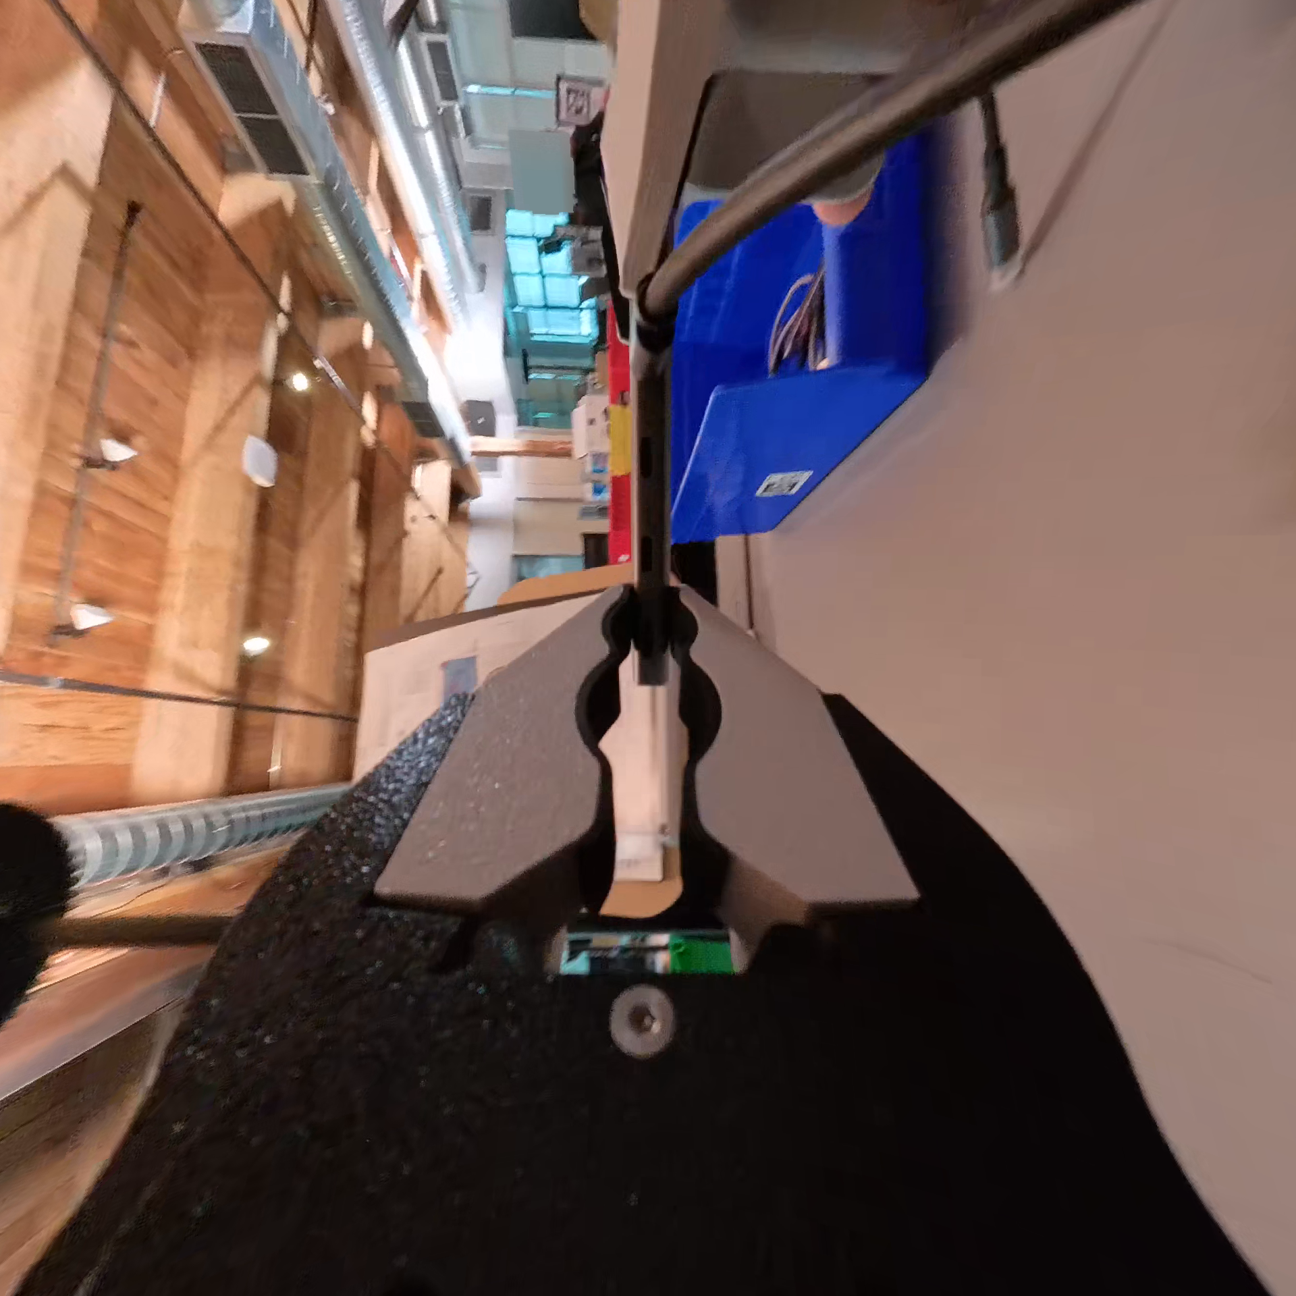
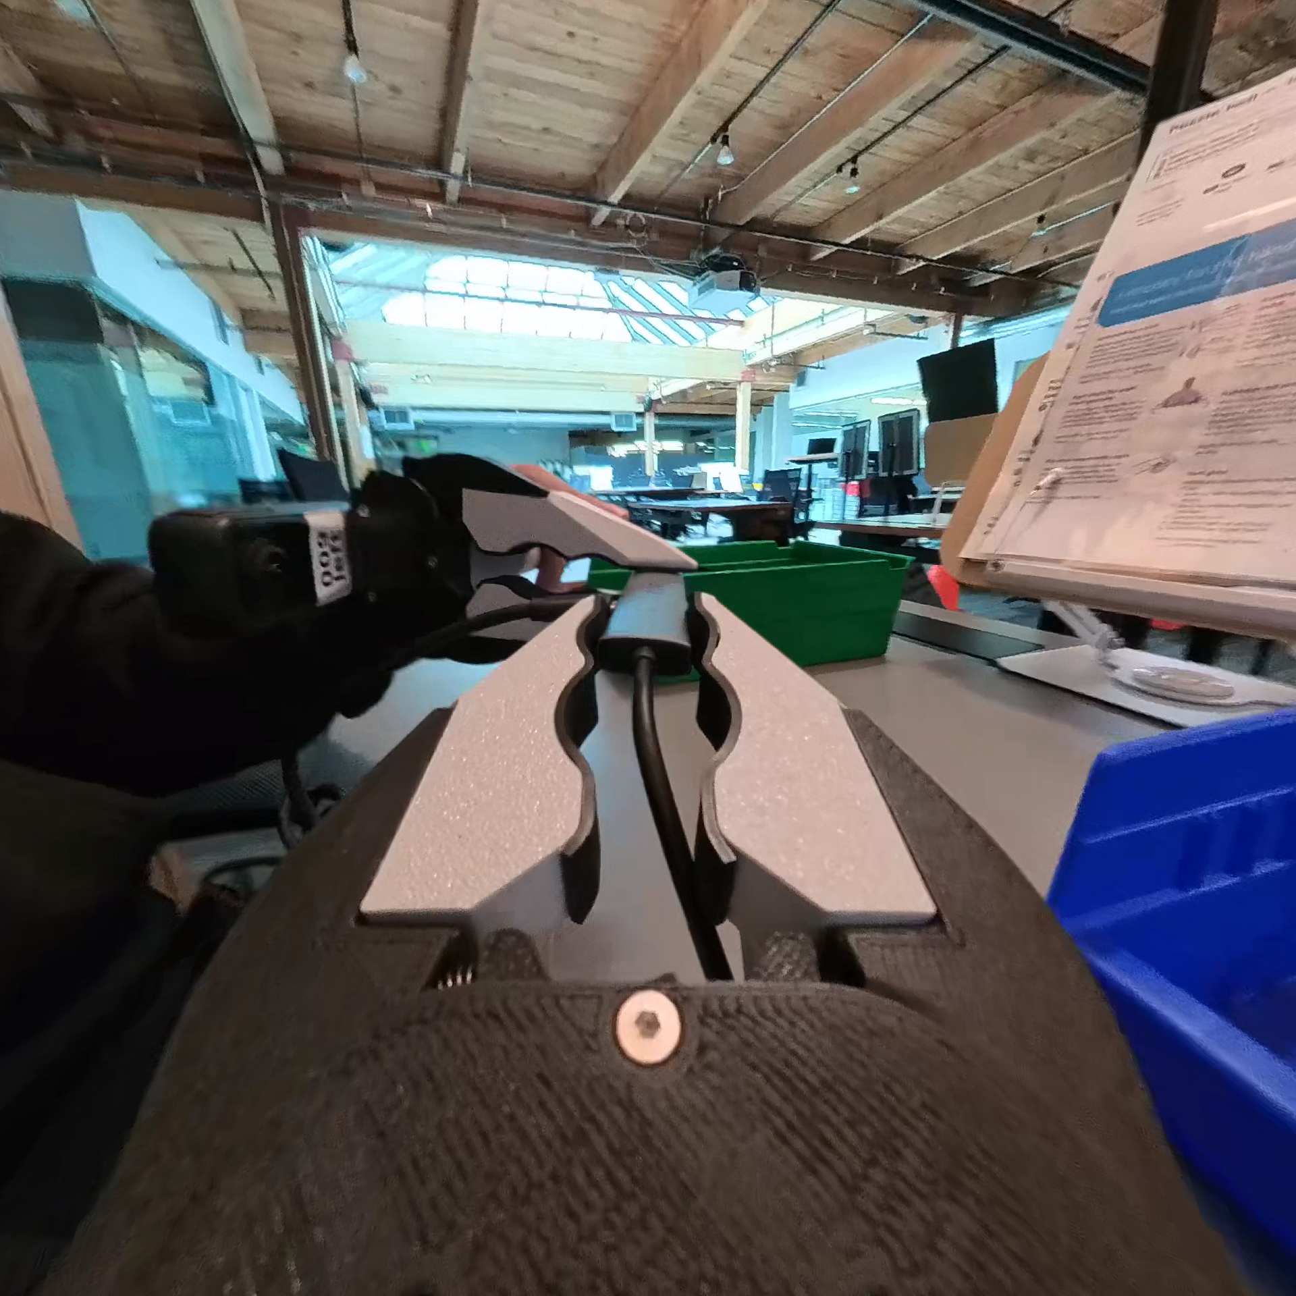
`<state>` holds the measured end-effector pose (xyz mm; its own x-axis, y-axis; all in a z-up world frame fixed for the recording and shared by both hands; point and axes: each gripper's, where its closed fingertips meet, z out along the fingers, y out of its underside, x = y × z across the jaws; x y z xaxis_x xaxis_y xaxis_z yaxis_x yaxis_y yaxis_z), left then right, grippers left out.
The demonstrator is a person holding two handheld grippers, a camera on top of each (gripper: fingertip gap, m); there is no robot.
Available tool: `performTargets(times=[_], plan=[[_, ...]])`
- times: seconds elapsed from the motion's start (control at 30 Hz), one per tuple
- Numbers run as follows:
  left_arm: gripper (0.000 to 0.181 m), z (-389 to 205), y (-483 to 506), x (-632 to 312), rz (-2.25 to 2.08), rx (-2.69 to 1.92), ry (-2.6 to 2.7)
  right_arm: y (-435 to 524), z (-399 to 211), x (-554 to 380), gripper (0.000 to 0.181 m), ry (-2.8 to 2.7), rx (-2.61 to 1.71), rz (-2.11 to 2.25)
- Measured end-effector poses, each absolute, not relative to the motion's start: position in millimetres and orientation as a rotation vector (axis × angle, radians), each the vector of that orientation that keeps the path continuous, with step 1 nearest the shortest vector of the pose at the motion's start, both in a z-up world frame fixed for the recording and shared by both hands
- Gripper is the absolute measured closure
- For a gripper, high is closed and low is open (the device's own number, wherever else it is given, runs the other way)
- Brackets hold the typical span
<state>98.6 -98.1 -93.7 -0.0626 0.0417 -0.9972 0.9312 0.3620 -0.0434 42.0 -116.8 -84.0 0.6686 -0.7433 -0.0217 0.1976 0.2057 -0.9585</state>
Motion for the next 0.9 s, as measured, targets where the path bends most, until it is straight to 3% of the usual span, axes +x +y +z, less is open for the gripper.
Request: performTargets(times=[0.23, 0.43, 0.9], plan=[[0.174, -75.1, -94.7, 95.7, -0.879, 0.939, 1.232, -113.8, -81.6, 42.3, 0.143, 0.552, -1.188, -0.738], [0.174, -76.4, -95.1, 98.3, -0.883, 0.933, 1.27, -106.8, -82.1, 39.6, 0.158, 0.505, -1.284, -0.823], [0.174, -73.4, -100.3, 102.6, -0.847, 0.867, 1.269, -107.2, -86.6, 50.8, 0.159, 0.567, -1.344, -0.965]])
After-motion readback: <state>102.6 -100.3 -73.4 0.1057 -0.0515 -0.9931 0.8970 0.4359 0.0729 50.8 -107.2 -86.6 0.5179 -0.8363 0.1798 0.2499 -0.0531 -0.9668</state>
